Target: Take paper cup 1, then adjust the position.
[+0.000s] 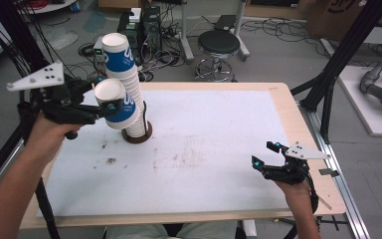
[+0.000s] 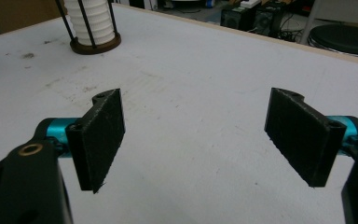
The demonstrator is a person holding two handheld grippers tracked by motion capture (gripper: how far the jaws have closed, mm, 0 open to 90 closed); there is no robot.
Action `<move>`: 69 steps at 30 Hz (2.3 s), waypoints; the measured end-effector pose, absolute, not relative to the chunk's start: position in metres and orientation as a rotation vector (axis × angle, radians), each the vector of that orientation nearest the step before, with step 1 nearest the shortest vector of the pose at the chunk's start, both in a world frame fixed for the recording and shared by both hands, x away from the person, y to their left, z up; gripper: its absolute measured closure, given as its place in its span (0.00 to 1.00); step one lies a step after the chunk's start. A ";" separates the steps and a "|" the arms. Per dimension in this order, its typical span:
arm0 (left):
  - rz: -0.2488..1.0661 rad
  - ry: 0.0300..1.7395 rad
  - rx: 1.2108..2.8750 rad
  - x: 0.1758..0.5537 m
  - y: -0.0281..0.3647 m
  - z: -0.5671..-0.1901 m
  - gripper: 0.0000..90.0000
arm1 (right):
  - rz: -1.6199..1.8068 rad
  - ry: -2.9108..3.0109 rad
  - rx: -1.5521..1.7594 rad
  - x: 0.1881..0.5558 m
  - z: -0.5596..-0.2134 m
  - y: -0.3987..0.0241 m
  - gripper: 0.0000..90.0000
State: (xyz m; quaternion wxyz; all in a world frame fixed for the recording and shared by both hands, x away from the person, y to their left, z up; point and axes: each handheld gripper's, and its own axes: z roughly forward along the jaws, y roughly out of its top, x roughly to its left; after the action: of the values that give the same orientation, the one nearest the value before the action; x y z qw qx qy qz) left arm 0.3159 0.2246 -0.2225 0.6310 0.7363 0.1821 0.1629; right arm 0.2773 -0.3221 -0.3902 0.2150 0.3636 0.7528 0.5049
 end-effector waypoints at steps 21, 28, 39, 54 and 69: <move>0.302 0.401 1.728 0.333 0.167 -0.303 0.32 | 1.409 2.165 0.951 0.287 -0.390 -0.304 0.23; 0.293 0.410 1.726 0.333 0.162 -0.314 0.32 | 1.430 2.211 0.901 0.285 -0.388 -0.294 0.23; 0.267 0.412 1.727 0.337 0.154 -0.324 0.32 | 1.478 2.257 0.832 0.286 -0.387 -0.283 0.23; 0.220 0.377 1.727 0.337 0.135 -0.339 0.32 | 1.575 2.344 0.683 0.289 -0.381 -0.248 0.23; 0.167 0.325 1.728 0.335 0.117 -0.343 0.32 | 1.628 2.394 0.557 0.303 -0.373 -0.212 0.23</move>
State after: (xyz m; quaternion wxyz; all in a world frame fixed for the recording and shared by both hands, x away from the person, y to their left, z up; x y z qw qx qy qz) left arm 0.3350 0.1170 -0.3427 0.6347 0.7560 0.1423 0.0732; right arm 0.3026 -0.2120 -0.3734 0.0963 0.1880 0.8082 0.5497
